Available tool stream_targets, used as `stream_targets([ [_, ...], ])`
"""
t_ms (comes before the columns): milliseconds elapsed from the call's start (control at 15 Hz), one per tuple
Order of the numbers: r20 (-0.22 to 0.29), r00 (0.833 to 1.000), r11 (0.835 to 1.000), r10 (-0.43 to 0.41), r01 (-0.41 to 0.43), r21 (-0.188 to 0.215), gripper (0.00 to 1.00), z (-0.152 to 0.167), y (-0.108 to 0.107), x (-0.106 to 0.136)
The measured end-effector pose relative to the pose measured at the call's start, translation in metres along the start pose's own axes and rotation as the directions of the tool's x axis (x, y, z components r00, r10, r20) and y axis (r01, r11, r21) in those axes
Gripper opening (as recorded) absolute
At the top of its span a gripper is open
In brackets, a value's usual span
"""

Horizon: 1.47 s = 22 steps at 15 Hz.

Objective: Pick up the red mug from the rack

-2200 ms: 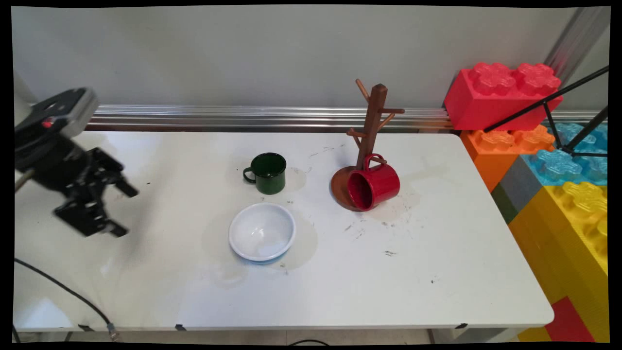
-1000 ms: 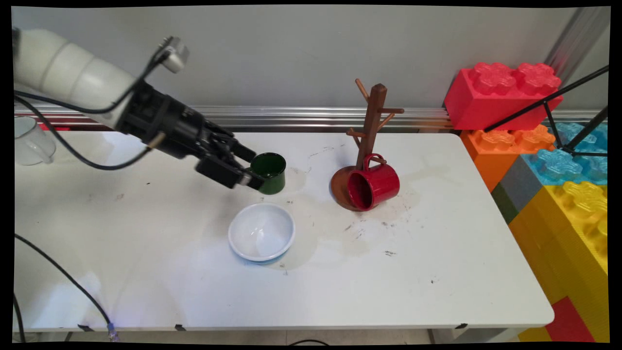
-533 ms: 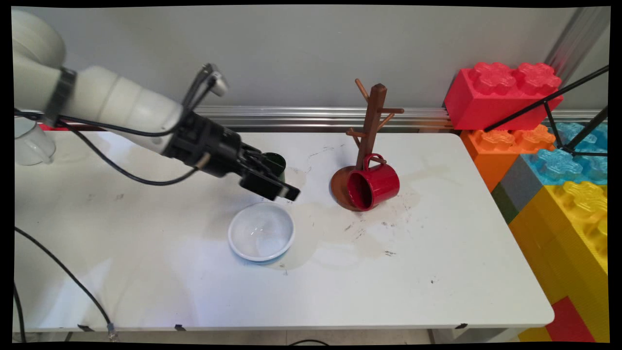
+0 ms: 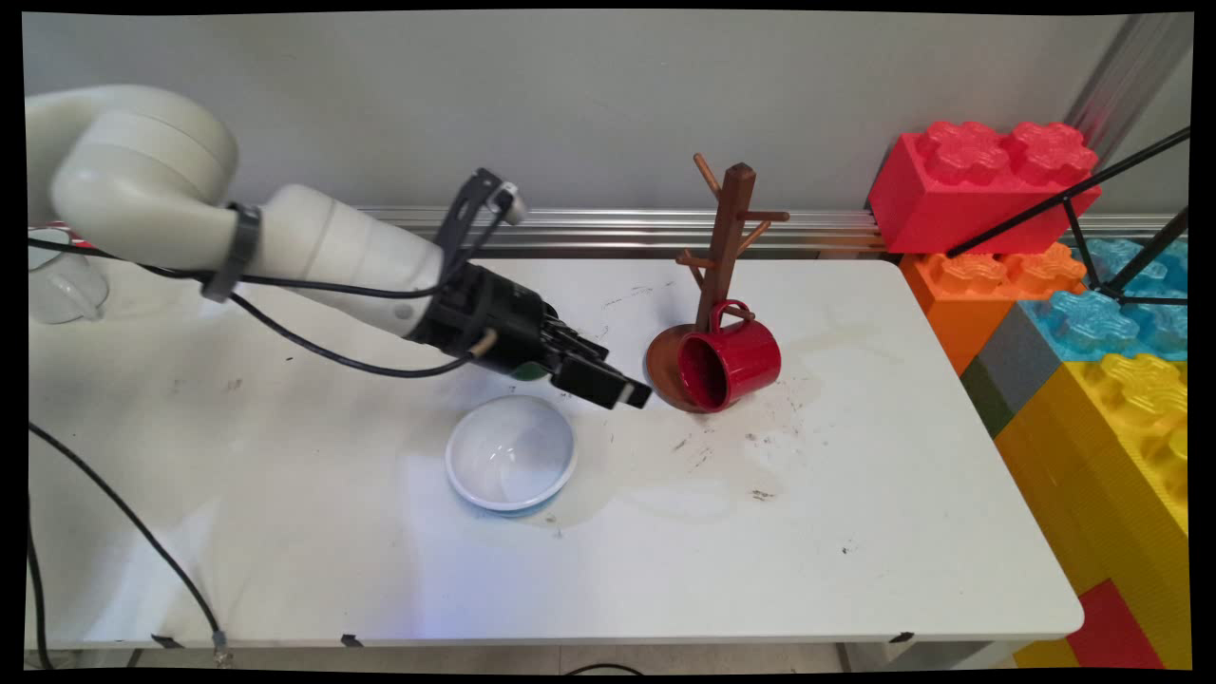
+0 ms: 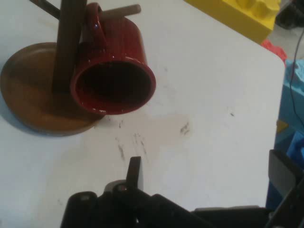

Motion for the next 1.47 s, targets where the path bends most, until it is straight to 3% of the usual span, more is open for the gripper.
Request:
stream_targets([
  [467,-0.019,0.998,0.998,-0.06,0.06,0.012,1.0,0.04,0.001,0.005],
  [1467,0.01,0.997,0.996,-0.083,0.083,-0.029,1.0,0.086,-0.014,0.023],
])
